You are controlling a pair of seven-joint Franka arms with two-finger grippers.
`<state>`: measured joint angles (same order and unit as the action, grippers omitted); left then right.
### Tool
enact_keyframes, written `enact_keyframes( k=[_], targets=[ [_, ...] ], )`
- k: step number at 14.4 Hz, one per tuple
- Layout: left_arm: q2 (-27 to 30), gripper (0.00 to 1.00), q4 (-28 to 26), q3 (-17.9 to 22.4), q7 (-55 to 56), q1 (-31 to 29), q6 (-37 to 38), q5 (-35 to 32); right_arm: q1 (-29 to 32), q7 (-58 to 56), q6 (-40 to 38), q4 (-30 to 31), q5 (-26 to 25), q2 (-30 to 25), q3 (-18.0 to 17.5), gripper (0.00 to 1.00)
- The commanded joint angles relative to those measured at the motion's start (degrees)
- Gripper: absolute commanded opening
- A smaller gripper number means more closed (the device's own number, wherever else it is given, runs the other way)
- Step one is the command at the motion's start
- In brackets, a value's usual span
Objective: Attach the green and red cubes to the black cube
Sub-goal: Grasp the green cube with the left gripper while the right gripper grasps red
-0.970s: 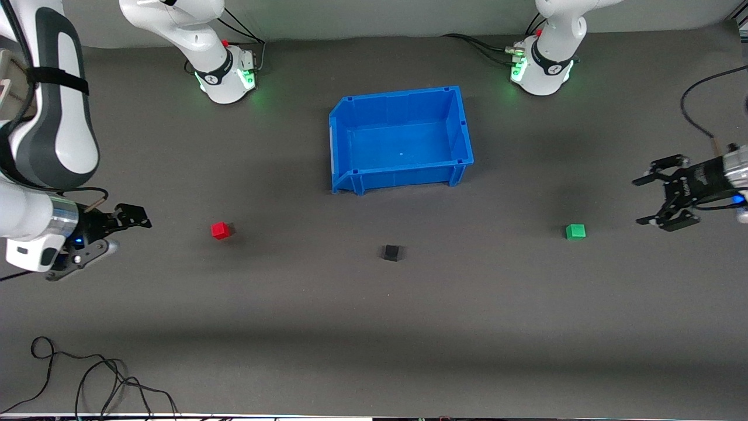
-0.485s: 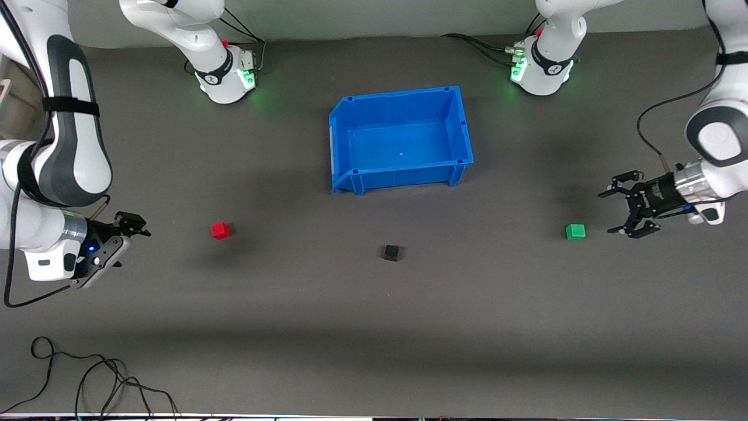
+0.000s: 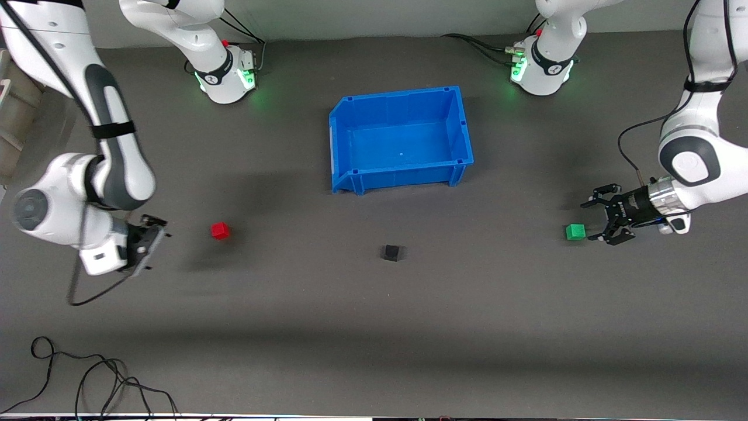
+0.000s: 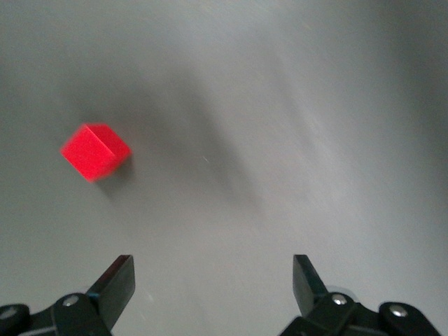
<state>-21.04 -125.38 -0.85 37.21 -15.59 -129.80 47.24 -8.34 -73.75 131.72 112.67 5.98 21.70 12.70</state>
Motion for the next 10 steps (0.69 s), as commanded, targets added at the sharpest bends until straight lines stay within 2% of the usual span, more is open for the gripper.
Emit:
enact_keyframes(
  k=[1, 10],
  targets=[
    [-1.5, 1.00, -0.1, -0.1, -4.9, -0.3, -0.8, 3.3, -3.2, -1.7, 2.1, 4.7, 0.3, -3.8, 0.4, 1.00],
    [-5.0, 1.00, 0.6, -0.1, -5.1, -1.0, -3.7, 3.4, -3.8, -16.1, 3.4, 7.7, 0.3, -1.2, 0.4, 0.99]
  ],
)
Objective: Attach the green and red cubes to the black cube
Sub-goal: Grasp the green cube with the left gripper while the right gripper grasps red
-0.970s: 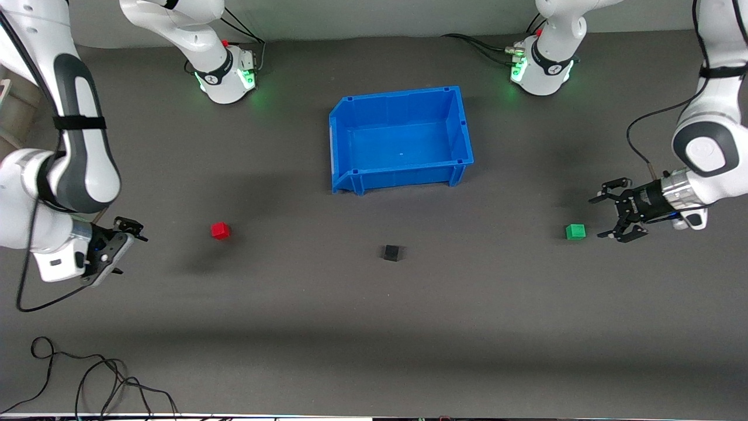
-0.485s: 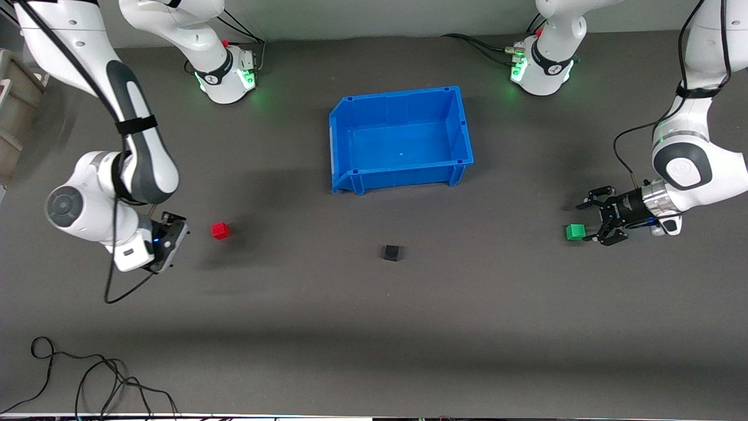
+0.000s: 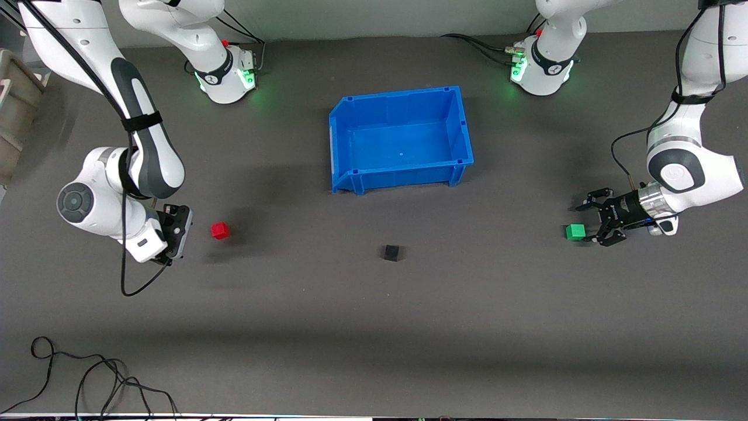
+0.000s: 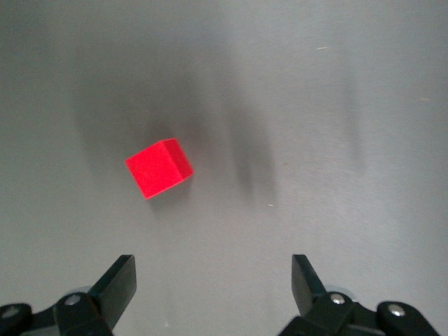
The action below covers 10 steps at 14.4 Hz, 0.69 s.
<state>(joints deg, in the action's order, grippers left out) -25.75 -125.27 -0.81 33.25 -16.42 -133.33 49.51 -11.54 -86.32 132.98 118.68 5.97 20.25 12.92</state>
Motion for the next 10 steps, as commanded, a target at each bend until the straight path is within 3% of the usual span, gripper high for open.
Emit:
enact_keyframes(
  k=[1, 2, 6, 7, 9, 10],
  targets=[
    [-0.4, 1.00, 0.5, -0.2, -1.2, -0.2, -0.2, 1.2, -1.3, -4.1, 2.2, 2.2, 0.4, 0.5, 0.2, 0.99],
    [-0.6, 0.99, 0.6, -0.2, -1.2, -0.2, -0.4, 1.2, -2.7, -4.2, 2.3, 2.5, 0.3, 0.5, 0.2, 0.97],
    [-1.1, 0.48, 0.7, -0.2, -1.2, -0.1, -0.6, 2.3, -3.9, -6.3, 5.7, 4.4, -0.3, 2.4, 0.2, 0.95],
    [-1.1, 0.46, 1.2, -0.2, -1.2, 0.0, -0.3, 2.3, -3.8, -7.8, 7.3, 4.3, -0.3, 3.2, 0.2, 0.95],
    [-1.1, 0.34, 1.6, -0.2, -1.1, -0.1, 0.3, 2.3, -3.7, -9.6, 9.7, 4.3, -0.3, 4.8, 0.2, 0.95],
    [-1.0, 0.34, 2.0, -0.2, -0.6, 0.0, 0.7, 2.3, -3.7, -9.9, 9.9, 4.4, -0.3, 5.2, 0.2, 0.95]
  ],
)
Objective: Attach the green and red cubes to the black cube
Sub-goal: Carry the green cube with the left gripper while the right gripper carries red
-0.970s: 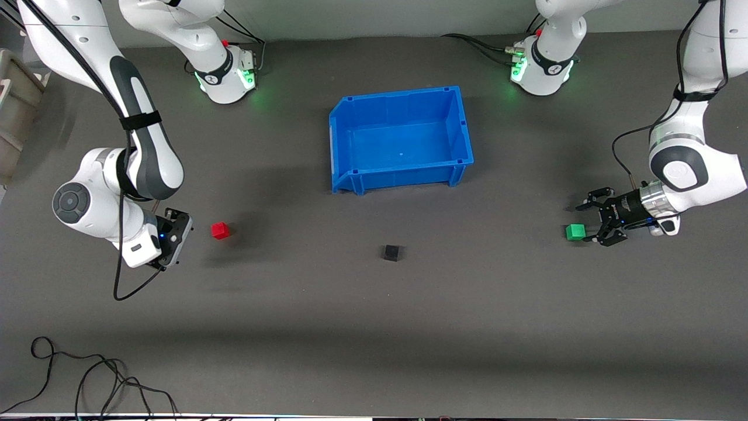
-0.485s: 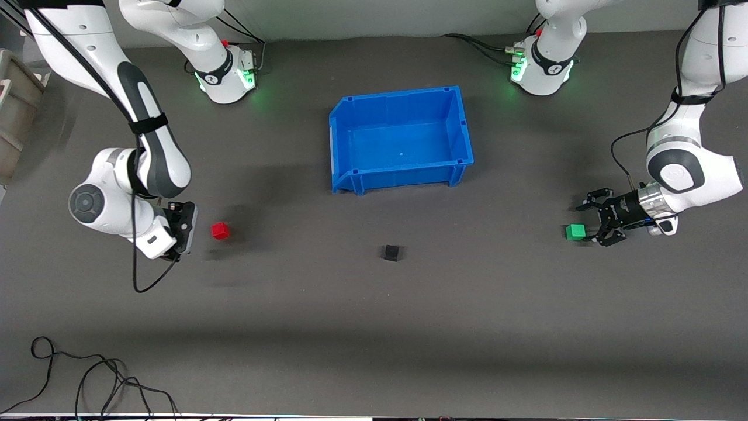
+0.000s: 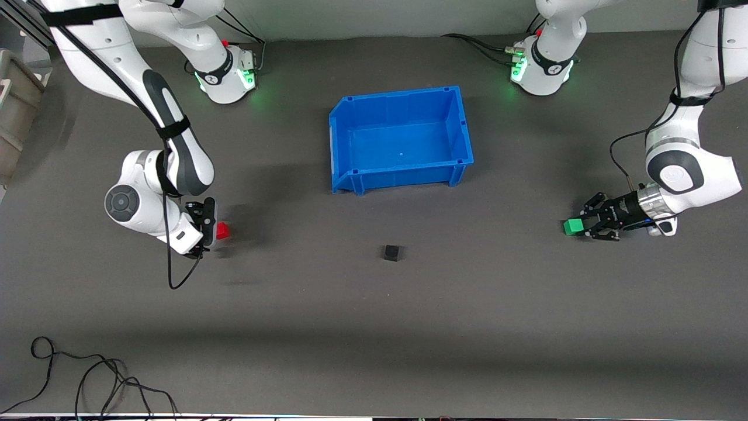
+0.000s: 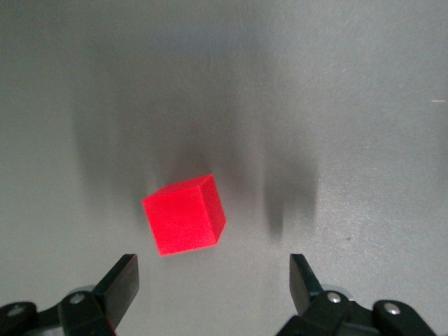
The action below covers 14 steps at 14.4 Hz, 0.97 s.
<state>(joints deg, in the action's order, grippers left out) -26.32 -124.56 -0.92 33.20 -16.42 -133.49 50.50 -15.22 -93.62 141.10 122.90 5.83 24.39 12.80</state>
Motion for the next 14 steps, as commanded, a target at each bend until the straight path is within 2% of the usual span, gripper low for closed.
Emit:
enact_keyframes(
  k=[1, 4, 6, 8, 12, 14],
  targets=[
    [-0.2, 0.33, 2.1, -0.1, 0.1, 0.1, 1.5, 1.3, 0.1, -2.6, 1.8, 0.5, -0.1, 1.0, 0.3, 0.95],
    [0.3, 0.33, 6.4, -0.1, 5.9, 0.9, 5.3, 0.0, 0.0, -2.8, 1.8, 2.3, -0.1, 0.6, 0.3, 0.95],
    [0.1, 0.29, 11.1, -0.5, 10.6, 1.2, 10.7, -2.0, -0.2, -3.0, 1.8, 2.8, -0.1, 0.5, 0.2, 0.93],
    [-0.3, 0.29, 15.2, -0.5, 14.2, 5.2, 13.3, -2.1, -0.3, -3.1, 1.7, 2.8, -0.1, 0.5, -0.1, 0.89],
    [-2.2, 0.29, 18.3, -0.6, 17.6, 15.2, 8.9, -1.2, -0.9, -3.1, 1.8, 2.3, 0.0, 0.7, -0.3, 0.87],
    [-3.1, 0.29, 18.7, -0.6, 17.7, 20.1, 5.1, -1.1, -1.9, -3.1, 1.9, 2.3, 0.0, 0.7, -0.2, 0.80]
  ],
)
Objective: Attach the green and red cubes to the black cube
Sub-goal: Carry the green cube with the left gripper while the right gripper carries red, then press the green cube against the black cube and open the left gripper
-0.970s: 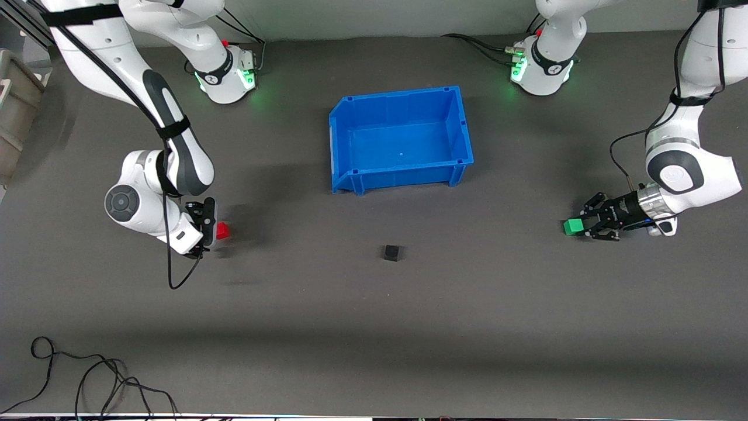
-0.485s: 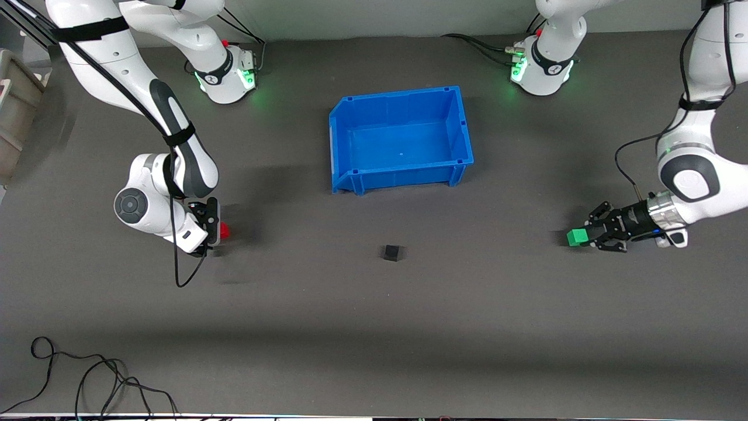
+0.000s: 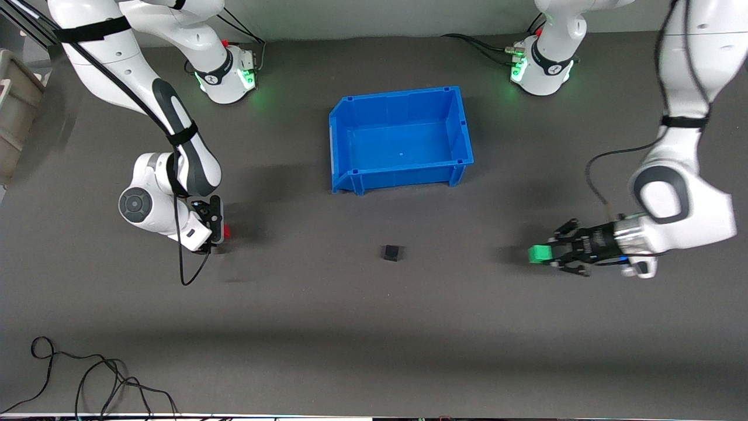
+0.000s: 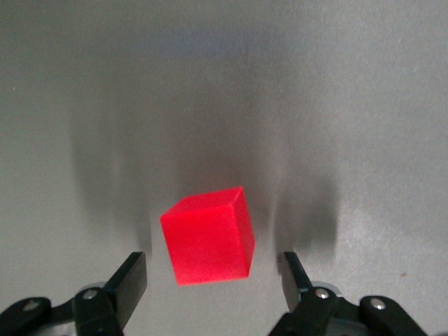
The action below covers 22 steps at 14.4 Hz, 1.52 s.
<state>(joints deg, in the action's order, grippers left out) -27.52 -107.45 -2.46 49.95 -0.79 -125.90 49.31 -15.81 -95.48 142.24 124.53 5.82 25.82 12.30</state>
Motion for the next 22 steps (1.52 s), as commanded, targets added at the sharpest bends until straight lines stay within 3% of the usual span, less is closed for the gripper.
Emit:
enact_keyframes(
  k=[1, 4, 8, 9, 12, 13, 18, 22],
  targets=[
    [-2.9, 0.29, 2.7, 1.0, 0.9, 6.7, -3.0, 0.1, -1.3, -1.2, 0.8, 0.6, 0.0, -0.8, 0.2, 0.76],
    [-6.9, 0.26, 6.6, 1.0, 3.6, 12.1, -5.0, 0.1, -1.4, -1.5, 0.6, 0.6, 0.0, -1.1, 0.3, 0.66],
    [-11.9, 0.26, 11.3, 1.0, 15.5, 18.1, -12.3, 0.1, -1.2, -3.5, 0.0, 0.6, 0.0, -1.6, 0.4, 0.65],
    [-12.5, 0.26, 11.7, 1.0, 17.7, 19.2, -13.5, 0.1, -1.2, -3.6, 0.0, 0.6, 0.0, -1.7, 0.4, 0.58],
    [-13.0, 0.26, 11.7, 1.0, 21.8, 22.1, -16.1, 0.1, -1.2, -3.5, 0.0, 0.5, 0.0, -1.9, 0.5, 0.11],
    [-13.3, 0.26, 11.8, 1.0, 22.7, 23.2, -17.2, 0.1, -0.9, -3.5, -0.1, 0.5, 0.0, -2.0, 0.6, 0.00],
    [-16.6, 0.26, 14.3, 1.0, 29.3, 27.9, -21.5, 0.0, -1.6, 1.8, -5.4, -5.2, 0.8, -2.4, 0.2, 0.00],
    [-17.1, 0.26, 14.6, 1.0, 33.4, 31.2, -23.2, 0.1, -8.5, 15.5, -6.7, -11.5, 0.8, -0.6, 0.1, 0.00]
  ],
)
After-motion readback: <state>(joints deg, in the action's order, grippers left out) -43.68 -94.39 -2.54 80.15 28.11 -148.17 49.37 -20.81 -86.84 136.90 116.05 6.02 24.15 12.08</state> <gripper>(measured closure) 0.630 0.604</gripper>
